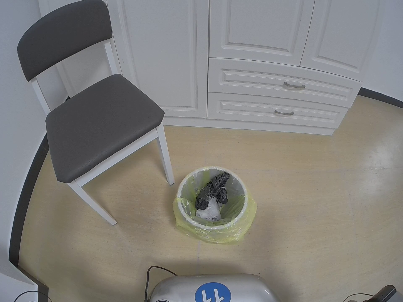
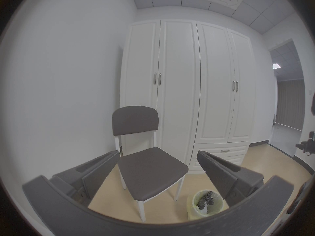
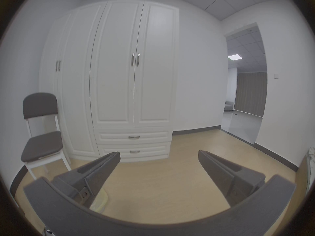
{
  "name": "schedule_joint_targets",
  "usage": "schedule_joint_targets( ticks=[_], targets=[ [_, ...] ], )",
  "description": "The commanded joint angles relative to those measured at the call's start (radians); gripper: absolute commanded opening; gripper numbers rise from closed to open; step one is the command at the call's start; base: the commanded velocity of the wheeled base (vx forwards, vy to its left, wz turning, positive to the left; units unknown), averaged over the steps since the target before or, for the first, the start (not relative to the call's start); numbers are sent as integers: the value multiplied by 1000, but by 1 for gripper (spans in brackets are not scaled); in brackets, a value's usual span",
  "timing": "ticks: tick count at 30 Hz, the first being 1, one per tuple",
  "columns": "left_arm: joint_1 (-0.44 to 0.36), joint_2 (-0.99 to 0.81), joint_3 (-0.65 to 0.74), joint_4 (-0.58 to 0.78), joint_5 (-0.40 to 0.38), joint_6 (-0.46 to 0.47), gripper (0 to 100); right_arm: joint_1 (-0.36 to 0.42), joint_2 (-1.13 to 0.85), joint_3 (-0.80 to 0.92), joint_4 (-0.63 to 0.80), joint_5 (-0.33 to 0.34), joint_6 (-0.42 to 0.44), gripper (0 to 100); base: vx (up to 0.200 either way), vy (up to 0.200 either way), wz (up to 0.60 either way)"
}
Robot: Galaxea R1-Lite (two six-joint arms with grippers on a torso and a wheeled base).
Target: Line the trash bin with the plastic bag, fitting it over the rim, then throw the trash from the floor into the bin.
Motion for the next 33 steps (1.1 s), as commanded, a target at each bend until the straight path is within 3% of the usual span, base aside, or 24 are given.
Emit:
schedule_joint_targets(
  ticks=[1, 11, 21, 26, 33],
  targets=[
    [13, -134, -48, 71, 12, 0, 100, -10, -198, -25, 78, -4, 4, 100, 0, 0, 0],
    [23, -242, -119, 204, 28, 0, 100, -19, -390, -42, 271, -4, -1, 100, 0, 0, 0],
    [25, -391, -96, 318, 31, 0, 100, -33, -479, 50, 263, -1, 14, 100, 0, 0, 0],
    [106, -461, -45, 368, 48, 5, 100, -33, -479, 70, 262, 7, 31, 100, 0, 0, 0],
    [121, -584, 47, 408, -43, 15, 100, -33, -479, 98, 207, 36, 30, 100, 0, 0, 0]
  ],
)
